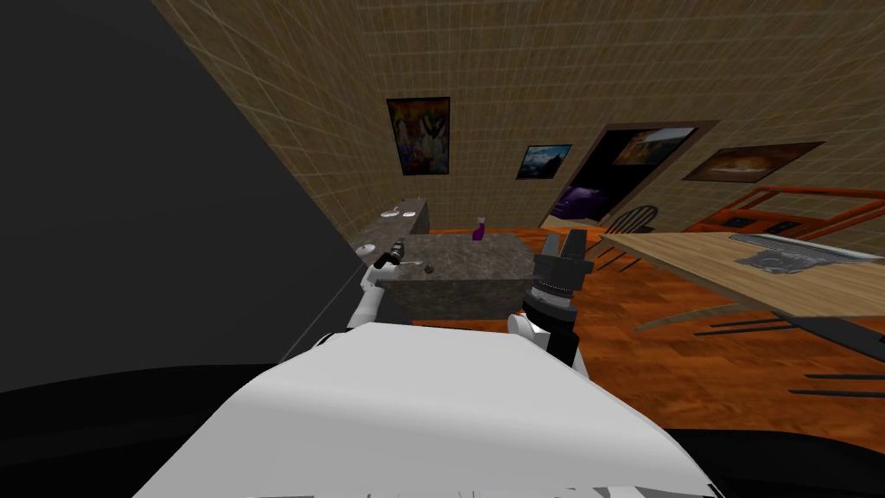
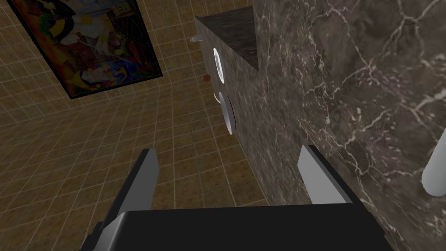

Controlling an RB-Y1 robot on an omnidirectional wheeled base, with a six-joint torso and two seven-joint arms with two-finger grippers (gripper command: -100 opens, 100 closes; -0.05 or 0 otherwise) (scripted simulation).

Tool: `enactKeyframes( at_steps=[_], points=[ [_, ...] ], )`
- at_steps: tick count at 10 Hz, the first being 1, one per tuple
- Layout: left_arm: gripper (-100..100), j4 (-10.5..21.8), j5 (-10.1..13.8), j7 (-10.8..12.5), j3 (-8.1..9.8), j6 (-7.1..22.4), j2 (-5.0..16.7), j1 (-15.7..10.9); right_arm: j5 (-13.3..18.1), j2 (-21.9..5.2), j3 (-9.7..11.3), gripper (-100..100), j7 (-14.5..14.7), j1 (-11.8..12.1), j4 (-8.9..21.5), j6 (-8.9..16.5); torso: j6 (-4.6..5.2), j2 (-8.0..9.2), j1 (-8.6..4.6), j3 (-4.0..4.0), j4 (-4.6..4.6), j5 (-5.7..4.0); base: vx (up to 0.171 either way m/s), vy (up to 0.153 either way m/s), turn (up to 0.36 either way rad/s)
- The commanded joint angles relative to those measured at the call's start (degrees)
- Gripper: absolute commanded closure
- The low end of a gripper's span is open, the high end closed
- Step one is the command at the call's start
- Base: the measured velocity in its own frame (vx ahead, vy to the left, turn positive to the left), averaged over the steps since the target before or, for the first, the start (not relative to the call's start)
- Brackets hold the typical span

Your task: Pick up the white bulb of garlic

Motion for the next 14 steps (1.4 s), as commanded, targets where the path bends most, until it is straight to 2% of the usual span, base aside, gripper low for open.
enactKeyframes(
  at_steps=[1,4,14],
  points=[
    [-100,0.0,0.4,0.3,0.41,2.9,0.4,-0.5,0.0,0.0,0.0,0,0.0,0.0,0.0,0.0,0.00,0.00,0.00,0.00,0.00,0.00,-0.009,-0.030,0.037],
    [-100,0.0,0.6,0.5,0.76,6.5,0.7,-1.1,0.0,0.0,0.0,0,0.0,0.0,0.0,0.0,-0.01,0.02,-0.02,0.01,0.00,0.00,-0.010,-0.029,0.031],
    [-100,0.2,2.2,1.9,2.34,22.7,2.2,-5.0,0.0,0.0,0.0,0,0.0,0.0,0.0,0.0,0.00,-0.05,-0.06,-0.03,-0.01,-0.01,-0.001,-0.038,0.029]
  ],
)
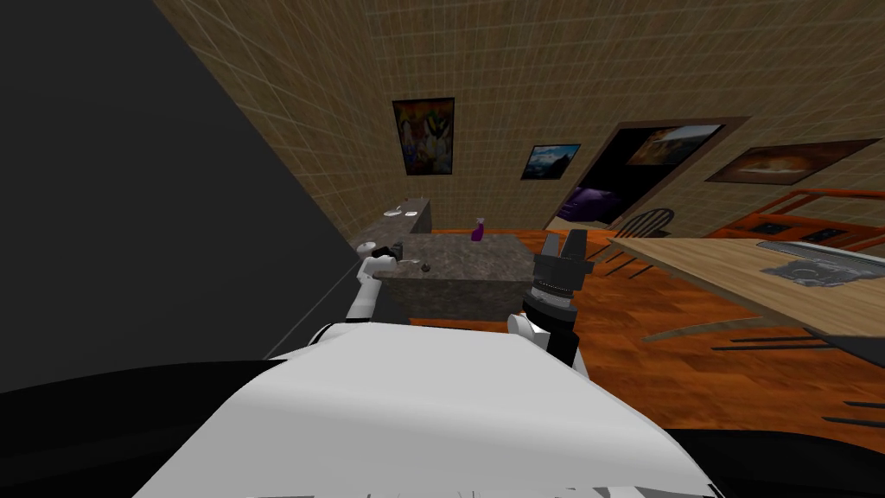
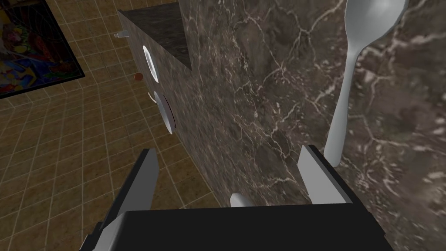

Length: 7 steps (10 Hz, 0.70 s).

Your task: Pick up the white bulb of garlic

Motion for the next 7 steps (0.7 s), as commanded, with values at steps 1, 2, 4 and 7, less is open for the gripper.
enactKeyframes(
  at_steps=[1,2,4,7],
  points=[
    [-100,0.0,0.0,0.1,0.03,1.7,0.0,-0.1,0.0,0.0,0.0,0,0.0,0.0,0.0,0.0,0.00,0.00,0.00,0.00,0.00,0.00,0.004,-0.020,-0.003],
    [-100,0.1,0.3,0.4,0.30,4.1,0.3,-1.1,0.0,0.0,0.0,0,0.0,0.0,0.0,0.0,0.00,0.01,0.07,0.01,0.00,0.01,0.014,-0.032,0.019],
    [-100,0.2,0.7,0.7,0.55,7.1,0.7,-2.1,0.0,0.0,0.0,0,0.0,0.0,0.0,0.0,0.00,-0.02,0.03,-0.01,-0.01,0.01,0.014,-0.044,0.029],
    [-100,0.4,1.0,1.0,0.79,12.1,1.0,-3.2,0.0,0.0,0.0,0,0.0,0.0,0.0,0.0,0.00,-0.05,-0.06,-0.03,-0.01,-0.01,0.019,-0.050,0.018]
  ],
)
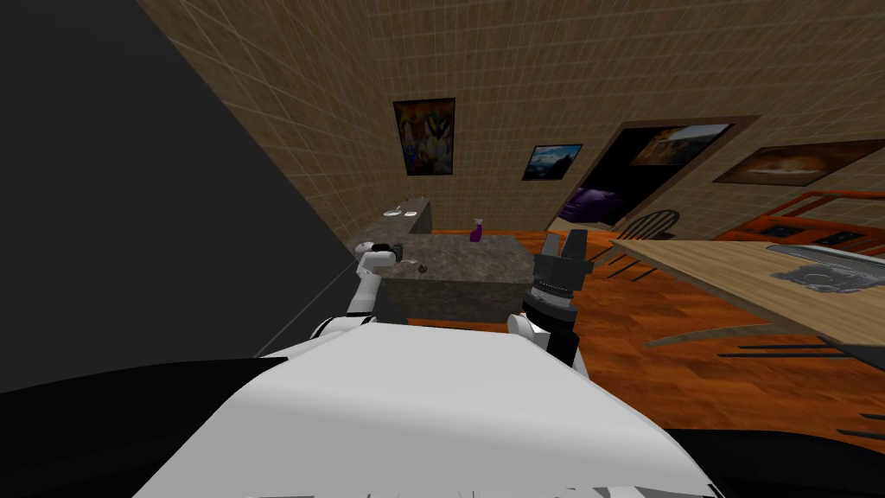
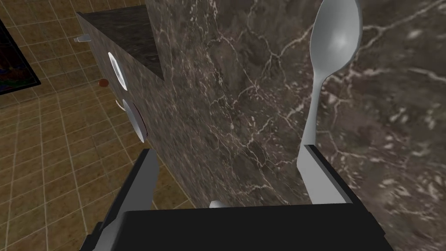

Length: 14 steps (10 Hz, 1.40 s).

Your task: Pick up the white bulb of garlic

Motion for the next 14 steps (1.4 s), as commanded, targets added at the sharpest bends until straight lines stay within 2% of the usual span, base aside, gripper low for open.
enactKeyframes(
  at_steps=[1,2,3,8,9,10,11,14],
  points=[
    [-100,0.0,0.2,0.0,0.07,1.6,0.1,0.0,0.0,0.0,0.0,0,0.0,0.0,0.0,0.0,0.00,0.00,0.00,0.00,0.00,0.00,0.012,-0.015,-0.004],
    [-100,0.1,0.6,0.3,0.28,4.2,0.5,-1.1,0.0,0.0,0.0,0,0.0,0.0,0.0,0.0,-0.01,0.03,0.09,0.02,0.00,0.02,0.015,-0.031,0.017],
    [-100,0.1,0.6,0.3,0.28,5.3,0.5,-1.1,0.0,0.0,0.0,0,0.0,0.0,0.0,0.0,-0.01,0.03,0.06,0.02,0.01,0.02,0.017,-0.039,0.016],
    [-100,0.7,1.5,1.1,0.83,13.8,1.4,-4.4,0.0,0.0,0.0,0,0.0,0.0,0.0,0.0,0.00,0.00,0.02,0.00,0.00,0.00,0.022,-0.048,0.018],
    [-100,0.7,1.5,1.1,0.83,15.5,1.4,-4.4,0.0,0.0,0.0,0,0.0,0.0,0.0,0.0,0.00,0.00,-0.01,0.00,0.00,0.00,0.018,-0.046,0.015],
    [-100,0.7,1.5,1.1,0.83,16.0,1.4,-4.4,0.0,0.0,0.0,0,0.0,0.0,0.0,0.0,0.00,0.01,0.01,0.00,0.00,0.00,0.008,-0.017,0.001],
    [-100,1.0,1.8,1.4,0.97,18.2,1.8,-5.4,0.0,0.0,0.0,0,0.0,0.0,0.0,0.0,-0.01,0.04,0.10,0.02,0.00,0.02,0.009,-0.029,0.019],
    [-100,1.3,2.1,1.7,1.09,22.9,2.1,-6.4,0.0,0.0,0.0,0,0.0,0.0,0.0,0.0,-0.01,0.05,0.04,0.03,0.01,0.01,0.010,-0.035,0.016]
  ],
)
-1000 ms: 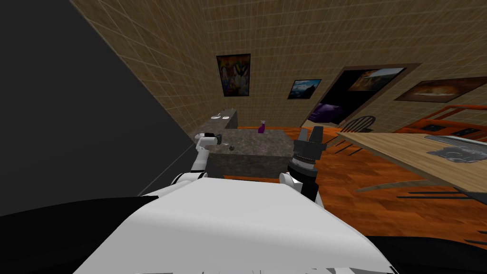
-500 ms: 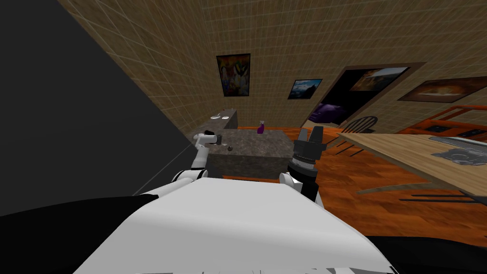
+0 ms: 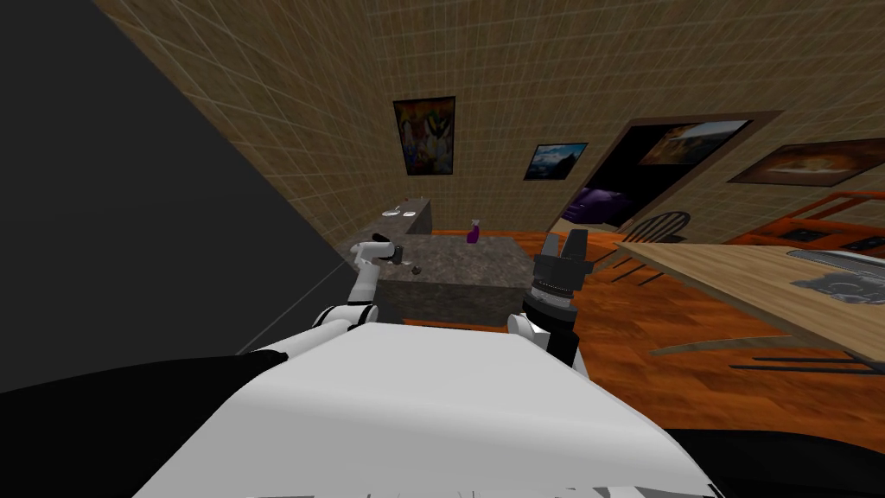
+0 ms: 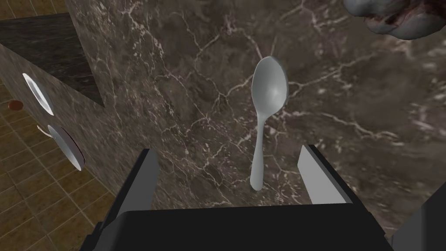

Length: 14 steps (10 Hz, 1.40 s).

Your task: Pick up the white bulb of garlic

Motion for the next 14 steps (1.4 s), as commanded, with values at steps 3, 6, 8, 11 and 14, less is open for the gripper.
enactKeyframes(
  at_steps=[3,6,8,11,14],
  points=[
    [-100,0.6,0.6,0.4,0.25,6.0,0.7,-1.8,0.0,0.0,0.0,0,0.0,0.0,0.0,0.0,0.00,-0.02,0.00,-0.01,0.00,0.00,0.010,-0.039,0.018],
    [-100,0.9,0.8,0.6,0.29,10.8,1.0,-2.7,0.0,0.0,0.0,0,0.0,0.0,0.0,0.0,0.00,0.03,0.01,0.02,0.01,0.00,0.000,-0.031,0.012],
    [-100,1.2,0.9,0.7,0.30,13.7,1.2,-3.5,0.0,0.0,0.0,0,0.0,0.0,0.0,0.0,0.00,0.03,0.02,0.01,0.01,0.01,0.002,-0.030,0.012],
    [-100,1.7,1.2,1.0,0.25,18.6,1.7,-5.0,0.0,0.0,0.0,0,0.0,0.0,0.0,0.0,0.00,0.03,0.05,0.02,0.01,0.01,0.001,-0.025,0.008],
    [-100,1.9,1.3,1.1,0.19,22.0,1.9,-5.7,0.0,0.0,0.0,0,0.0,0.0,0.0,0.0,0.00,0.03,0.05,0.01,0.00,0.01,0.003,-0.024,0.004]
  ],
)
